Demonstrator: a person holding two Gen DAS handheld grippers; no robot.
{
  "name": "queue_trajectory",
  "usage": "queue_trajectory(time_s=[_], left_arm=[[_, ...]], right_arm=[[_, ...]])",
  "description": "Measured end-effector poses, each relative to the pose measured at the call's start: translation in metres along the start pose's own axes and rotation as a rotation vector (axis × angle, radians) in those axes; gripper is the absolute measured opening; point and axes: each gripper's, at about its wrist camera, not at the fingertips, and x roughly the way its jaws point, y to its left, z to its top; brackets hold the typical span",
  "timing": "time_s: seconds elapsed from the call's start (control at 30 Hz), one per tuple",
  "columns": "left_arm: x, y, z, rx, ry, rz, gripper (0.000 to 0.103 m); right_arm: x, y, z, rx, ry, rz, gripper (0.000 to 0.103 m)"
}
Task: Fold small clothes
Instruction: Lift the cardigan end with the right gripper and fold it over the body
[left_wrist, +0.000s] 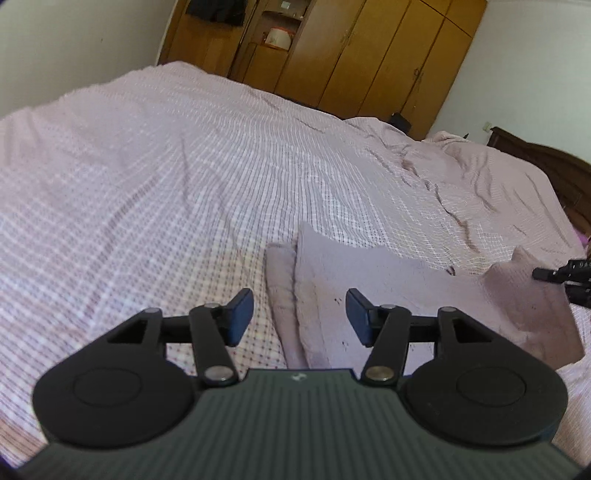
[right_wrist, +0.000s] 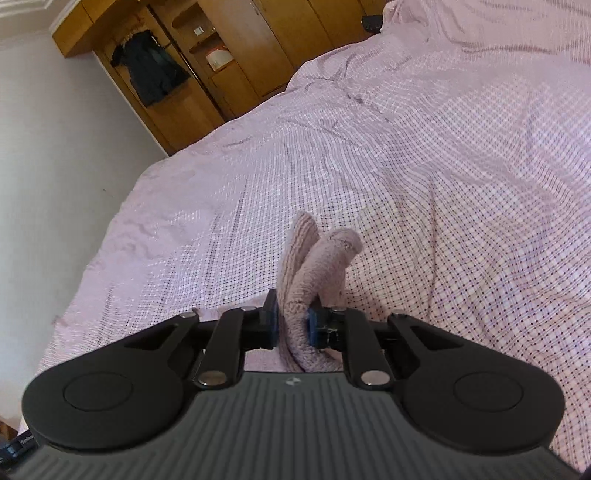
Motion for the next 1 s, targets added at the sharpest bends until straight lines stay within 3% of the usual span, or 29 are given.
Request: queue_trajectory(time_s=[0.23, 0.47, 0.67, 0.87, 1.0], left_arm=[[-0.01, -0.006, 0.005, 0.021, 0.011, 0.007, 0.057], [-0.021, 0.0, -0.005, -0.078, 0.037, -0.053, 0.057], [-0.021, 0.016, -0.004, -0.143, 0.026, -0.065, 0.057], [-0.016, 0.03, -0.005, -0.221, 0.089, -0.126, 0.057], [-0.02, 0.037, -0.002, -0.21, 0.08, -0.103, 0.057]], right_arm=[[-0.002, 0.051, 0.003, -0.04, 0.029, -0.069, 0.016], [0.015, 0.096, -0.005, -0.01, 0.063, -0.104, 0.015], [0.043, 0.135, -0.02, 0.08, 0.159, -0.061, 0.015], [0.066, 0.191, -0.047, 0.076, 0.163, -0.064, 0.015], [0.086, 0.223, -0.067, 0.058, 0.151, -0.062, 0.015]])
